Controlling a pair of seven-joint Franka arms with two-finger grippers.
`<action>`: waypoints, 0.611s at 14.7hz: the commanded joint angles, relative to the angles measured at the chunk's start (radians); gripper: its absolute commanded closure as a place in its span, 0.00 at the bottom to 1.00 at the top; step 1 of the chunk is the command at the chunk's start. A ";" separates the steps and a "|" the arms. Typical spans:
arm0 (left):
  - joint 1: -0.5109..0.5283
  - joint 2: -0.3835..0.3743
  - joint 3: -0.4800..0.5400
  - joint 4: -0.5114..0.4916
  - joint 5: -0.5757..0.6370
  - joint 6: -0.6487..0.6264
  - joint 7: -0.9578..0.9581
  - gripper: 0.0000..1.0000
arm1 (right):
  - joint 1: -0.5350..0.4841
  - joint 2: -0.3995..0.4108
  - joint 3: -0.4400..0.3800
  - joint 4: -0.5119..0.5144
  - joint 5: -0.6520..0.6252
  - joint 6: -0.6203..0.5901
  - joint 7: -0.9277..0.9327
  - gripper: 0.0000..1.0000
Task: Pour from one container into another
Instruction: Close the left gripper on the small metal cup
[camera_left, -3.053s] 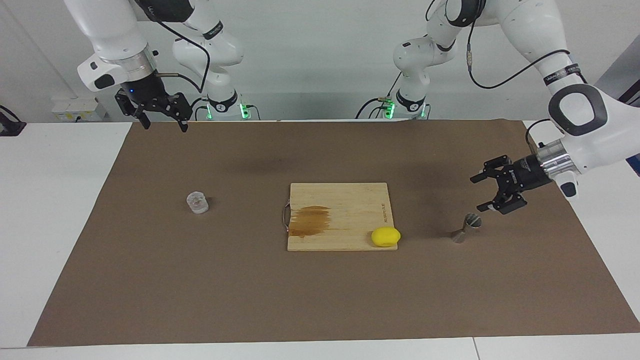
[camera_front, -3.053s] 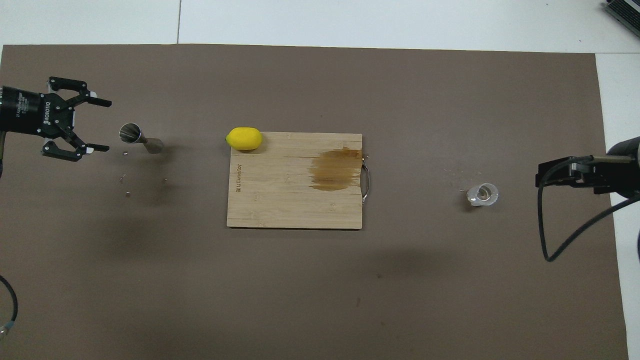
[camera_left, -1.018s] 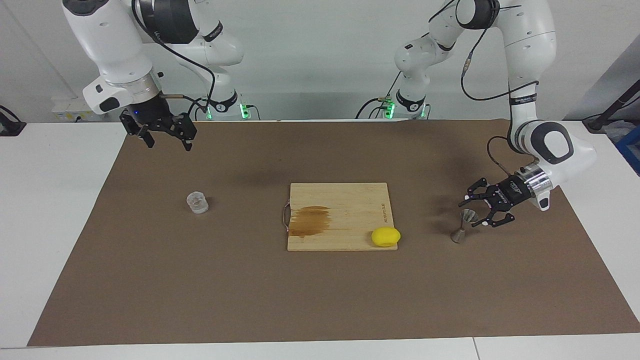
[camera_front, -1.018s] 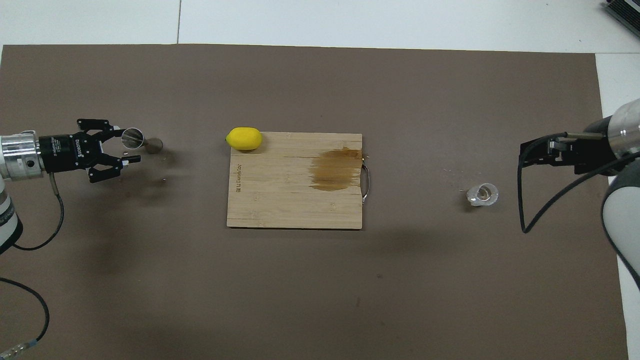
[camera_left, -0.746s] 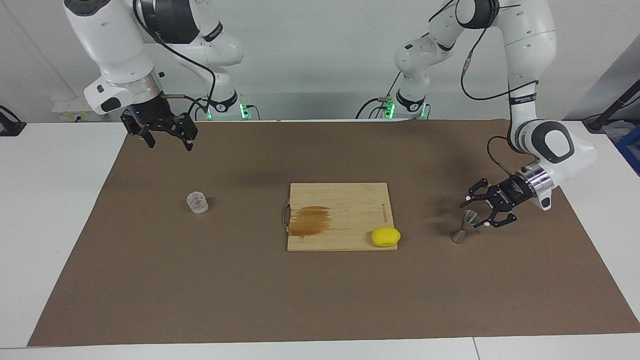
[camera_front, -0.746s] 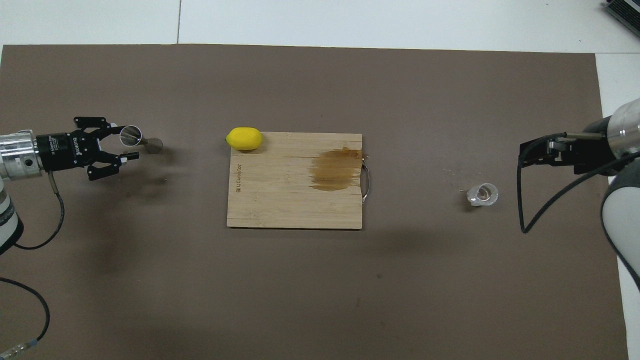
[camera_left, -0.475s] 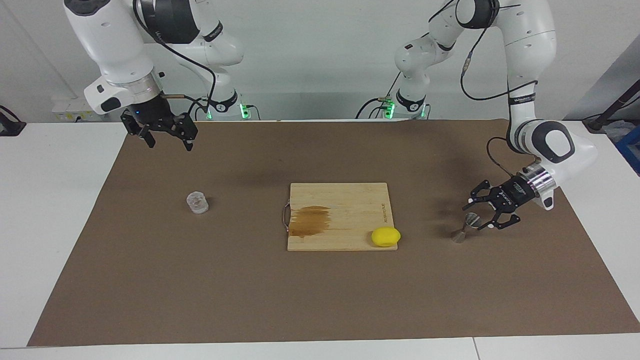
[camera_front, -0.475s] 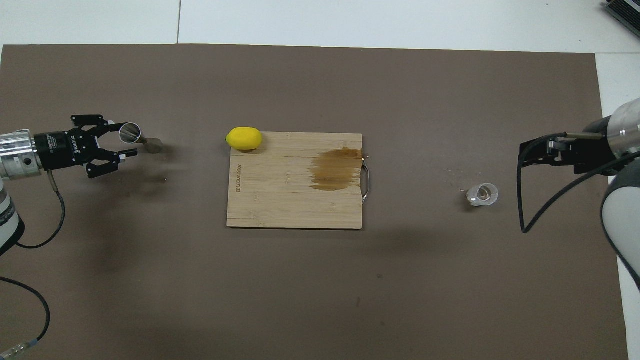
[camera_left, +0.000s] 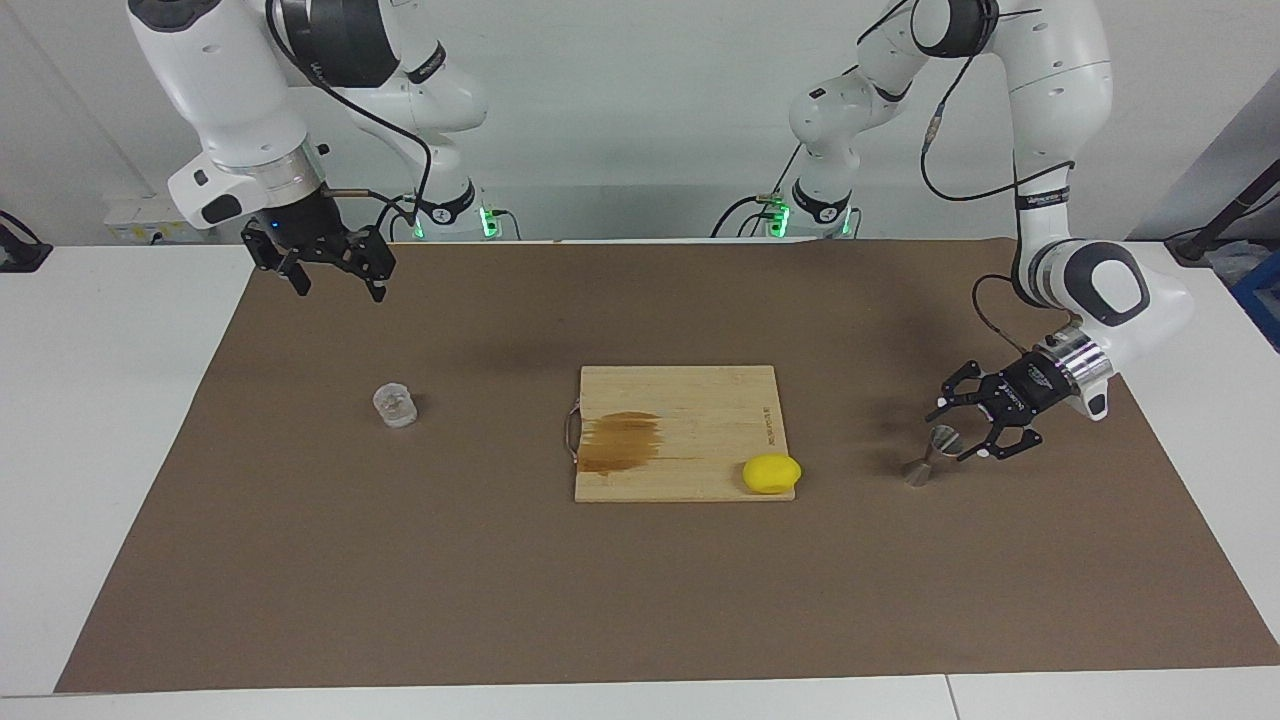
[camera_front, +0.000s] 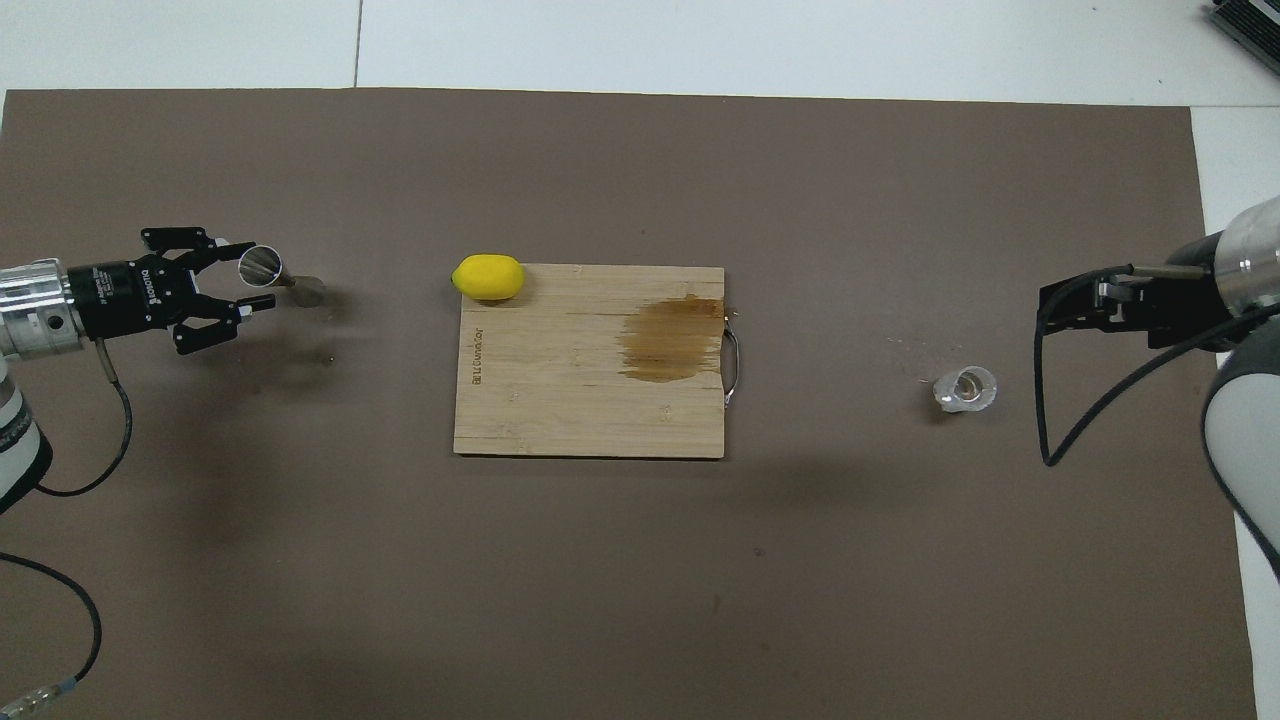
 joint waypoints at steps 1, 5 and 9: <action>-0.005 -0.034 -0.006 -0.044 -0.025 0.024 0.022 0.30 | 0.009 -0.006 0.006 0.000 0.018 0.008 0.030 0.00; -0.005 -0.034 -0.006 -0.046 -0.026 0.023 0.044 0.38 | 0.011 -0.006 0.006 -0.002 0.018 0.009 0.035 0.00; -0.005 -0.034 -0.006 -0.046 -0.028 0.021 0.042 1.00 | 0.009 -0.006 0.006 0.000 0.018 -0.002 0.042 0.00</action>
